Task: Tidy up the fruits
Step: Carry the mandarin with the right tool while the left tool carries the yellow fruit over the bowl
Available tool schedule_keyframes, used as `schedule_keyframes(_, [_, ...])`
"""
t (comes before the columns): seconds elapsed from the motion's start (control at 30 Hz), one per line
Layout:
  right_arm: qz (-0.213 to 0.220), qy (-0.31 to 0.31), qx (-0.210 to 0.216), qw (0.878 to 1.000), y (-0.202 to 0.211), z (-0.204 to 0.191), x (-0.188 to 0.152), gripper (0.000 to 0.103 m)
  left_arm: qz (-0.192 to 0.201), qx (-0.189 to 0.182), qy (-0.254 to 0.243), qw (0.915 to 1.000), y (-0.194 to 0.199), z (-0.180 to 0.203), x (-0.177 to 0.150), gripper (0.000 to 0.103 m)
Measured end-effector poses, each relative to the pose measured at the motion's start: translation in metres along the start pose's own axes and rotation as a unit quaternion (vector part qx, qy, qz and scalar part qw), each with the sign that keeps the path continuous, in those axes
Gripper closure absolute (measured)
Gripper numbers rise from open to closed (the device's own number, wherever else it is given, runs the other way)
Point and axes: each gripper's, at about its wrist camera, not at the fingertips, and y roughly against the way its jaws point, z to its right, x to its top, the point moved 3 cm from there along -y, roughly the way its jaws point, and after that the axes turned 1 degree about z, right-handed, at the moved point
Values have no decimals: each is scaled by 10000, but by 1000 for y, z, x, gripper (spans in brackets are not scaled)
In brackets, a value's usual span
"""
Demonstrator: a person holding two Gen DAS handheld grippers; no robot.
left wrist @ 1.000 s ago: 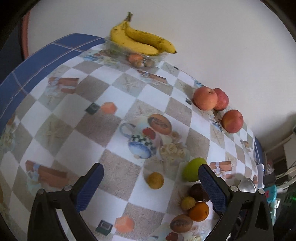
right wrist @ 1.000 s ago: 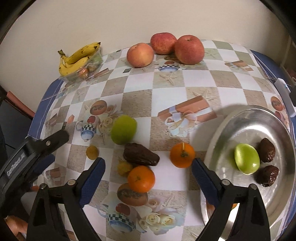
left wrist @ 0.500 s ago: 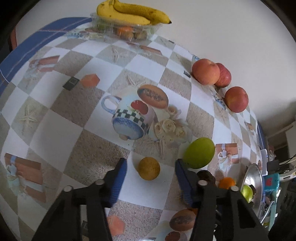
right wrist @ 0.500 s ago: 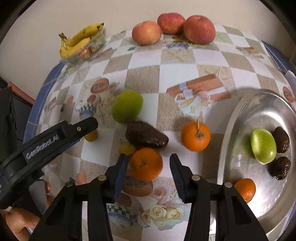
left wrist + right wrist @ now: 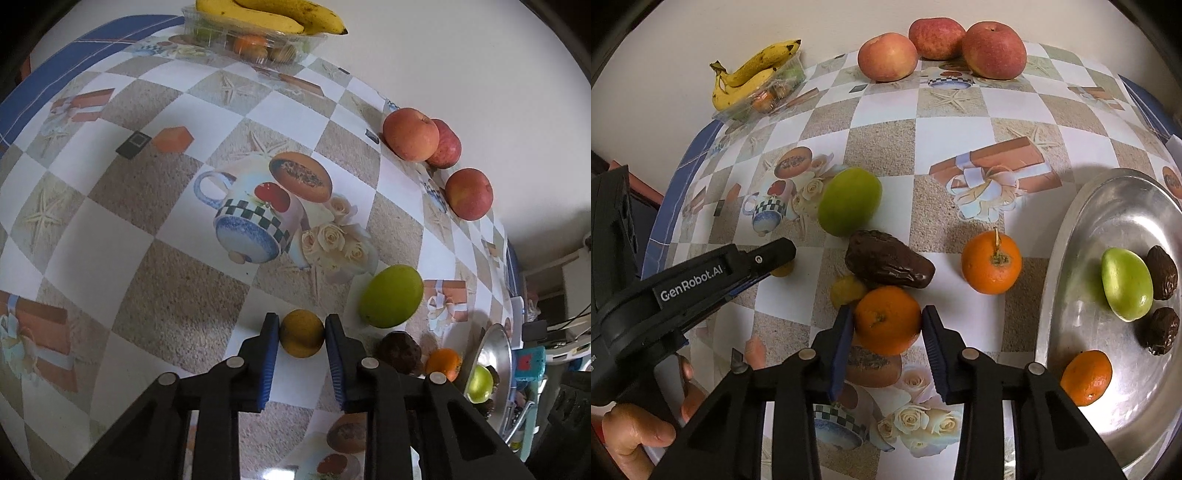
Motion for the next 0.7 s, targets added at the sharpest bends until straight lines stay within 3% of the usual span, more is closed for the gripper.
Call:
schedule_keyframes(0.23, [303,-96,141,9994,24,4,7,64,217,-97,-145,9996,23,17,2,76])
schedule_keyframes(0.4, [465,-201,18,9987,41,14,10,64,343,-305,-362,9983,36,37,0,76])
schedule_keyframes(0.7, [845,-782,-460,9923,79,77,15,64,232,-680,-1049,9919,39,93,-26,76])
